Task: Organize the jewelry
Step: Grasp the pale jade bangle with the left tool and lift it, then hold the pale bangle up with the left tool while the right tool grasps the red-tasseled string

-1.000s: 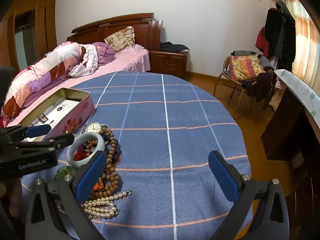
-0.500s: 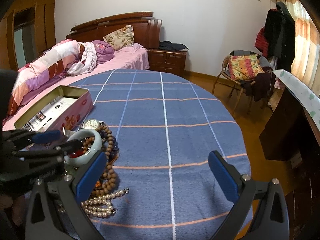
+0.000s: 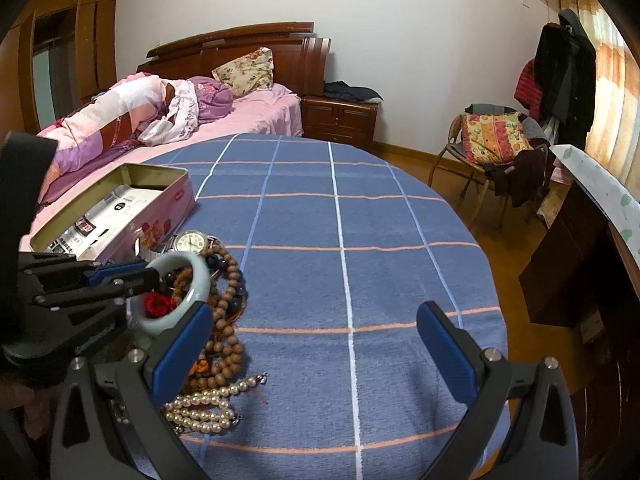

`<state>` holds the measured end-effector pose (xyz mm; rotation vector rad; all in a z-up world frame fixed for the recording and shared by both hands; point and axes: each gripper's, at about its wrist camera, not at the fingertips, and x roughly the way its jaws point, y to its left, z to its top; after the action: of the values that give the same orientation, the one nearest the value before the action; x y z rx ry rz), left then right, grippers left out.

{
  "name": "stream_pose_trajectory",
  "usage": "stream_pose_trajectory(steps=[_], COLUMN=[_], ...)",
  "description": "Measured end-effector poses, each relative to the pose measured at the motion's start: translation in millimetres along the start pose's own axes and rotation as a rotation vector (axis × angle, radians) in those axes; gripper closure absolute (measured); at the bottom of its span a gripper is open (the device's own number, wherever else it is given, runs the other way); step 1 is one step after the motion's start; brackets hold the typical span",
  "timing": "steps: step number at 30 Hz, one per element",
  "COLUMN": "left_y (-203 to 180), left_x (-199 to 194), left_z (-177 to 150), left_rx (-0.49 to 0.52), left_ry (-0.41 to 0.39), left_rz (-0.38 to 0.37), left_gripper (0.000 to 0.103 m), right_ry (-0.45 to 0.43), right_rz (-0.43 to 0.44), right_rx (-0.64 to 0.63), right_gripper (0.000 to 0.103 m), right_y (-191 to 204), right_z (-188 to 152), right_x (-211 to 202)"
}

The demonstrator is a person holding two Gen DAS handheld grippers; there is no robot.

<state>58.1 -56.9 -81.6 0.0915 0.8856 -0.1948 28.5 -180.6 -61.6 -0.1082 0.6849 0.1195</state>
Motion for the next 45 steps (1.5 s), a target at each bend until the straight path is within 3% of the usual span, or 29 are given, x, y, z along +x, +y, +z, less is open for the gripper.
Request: stream_pose_trajectory(steps=[11, 16, 20, 24, 35, 39, 45], left_y=[9, 21, 33, 46, 76, 85, 98], left_x=[-39, -56, -63, -64, -69, -73, -82], left_z=[8, 14, 19, 19, 4, 5, 8], left_rx=[-0.021, -0.046, -0.064, -0.092, -0.167, -0.186, -0.216], left_ry=[-0.136, -0.191, -0.209, -0.208, -0.208, -0.212, -0.230], left_rz=[-0.014, 0.009, 0.039, 0.055, 0.086, 0.085, 0.076], left_gripper=[0.095, 0.095, 0.095, 0.095, 0.095, 0.095, 0.095], right_ry=[-0.004, -0.026, -0.022, 0.013, 0.123, 0.141, 0.096], right_rz=[0.013, 0.098, 0.192, 0.281, 0.363, 0.372, 0.408], right_rx=[-0.001, -0.001, -0.021, -0.069, -0.164, -0.173, -0.120], right_gripper=[0.000, 0.000, 0.023, 0.037, 0.082, 0.090, 0.090], right_y=[0, 5, 16, 35, 69, 72, 64], right_z=[1, 2, 3, 0, -18, -18, -11], right_x=[0, -8, -15, -15, 5, 8, -2])
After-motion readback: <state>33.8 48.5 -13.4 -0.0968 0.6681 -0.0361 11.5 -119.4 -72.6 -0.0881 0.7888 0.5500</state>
